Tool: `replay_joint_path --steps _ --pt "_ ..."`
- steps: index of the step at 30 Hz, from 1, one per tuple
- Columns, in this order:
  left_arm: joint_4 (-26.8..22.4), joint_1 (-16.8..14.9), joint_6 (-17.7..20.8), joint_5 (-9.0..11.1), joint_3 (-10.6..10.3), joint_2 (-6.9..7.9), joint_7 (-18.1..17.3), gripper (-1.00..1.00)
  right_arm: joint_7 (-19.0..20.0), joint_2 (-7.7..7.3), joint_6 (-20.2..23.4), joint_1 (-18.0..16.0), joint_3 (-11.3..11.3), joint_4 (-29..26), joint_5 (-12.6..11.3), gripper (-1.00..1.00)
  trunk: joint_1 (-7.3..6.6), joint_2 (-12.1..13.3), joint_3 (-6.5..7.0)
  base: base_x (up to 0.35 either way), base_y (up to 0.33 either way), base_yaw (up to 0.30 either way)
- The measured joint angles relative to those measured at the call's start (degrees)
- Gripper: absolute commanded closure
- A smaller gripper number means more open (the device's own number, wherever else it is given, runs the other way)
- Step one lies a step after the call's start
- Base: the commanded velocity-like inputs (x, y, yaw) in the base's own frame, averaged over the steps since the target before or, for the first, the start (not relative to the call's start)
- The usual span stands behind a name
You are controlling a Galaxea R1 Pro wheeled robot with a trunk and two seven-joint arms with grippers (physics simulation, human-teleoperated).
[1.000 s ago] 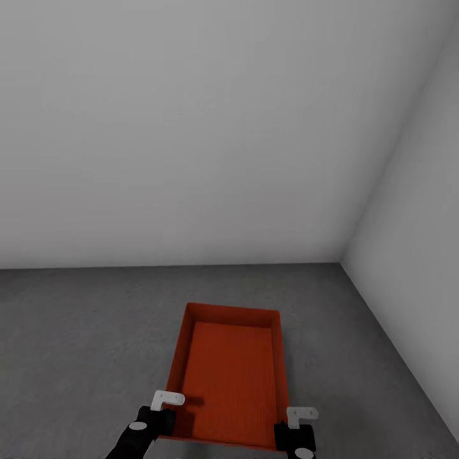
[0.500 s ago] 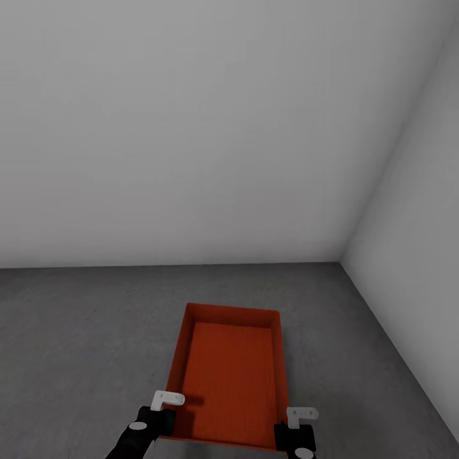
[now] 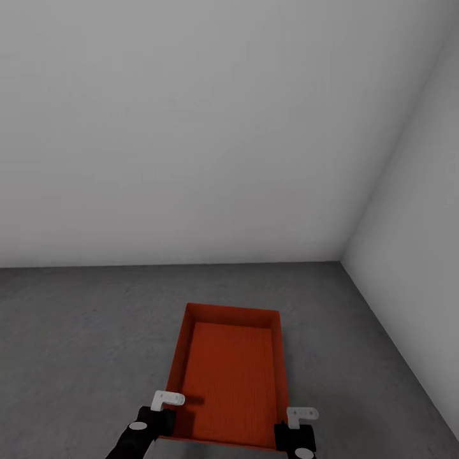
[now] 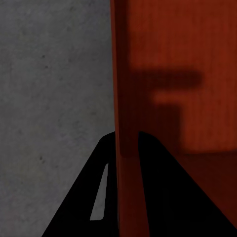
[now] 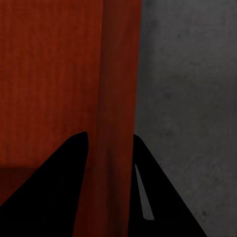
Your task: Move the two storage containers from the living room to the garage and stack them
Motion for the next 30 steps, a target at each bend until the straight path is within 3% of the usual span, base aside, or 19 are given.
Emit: replay_joint_path --steps 14,19,30 --pt "0.0 0.0 0.0 0.1 0.0 0.05 0.0 1.00 0.0 0.04 0.0 0.0 0.0 0.0 0.0 1.00 3.08 -5.6 -2.51 0.000 0.000 0.000" --pt "0.0 0.0 0.0 0.0 0.0 -0.03 0.1 1.00 0.1 -0.03 0.0 0.0 -0.1 0.0 0.1 1.00 3.08 -5.6 -2.52 0.000 0.000 0.000" --pt "0.0 0.0 0.0 0.0 0.0 -0.03 0.1 1.00 0.1 -0.04 0.0 0.0 -0.1 0.0 0.1 1.00 5.06 -9.2 -4.14 0.000 0.000 0.000"
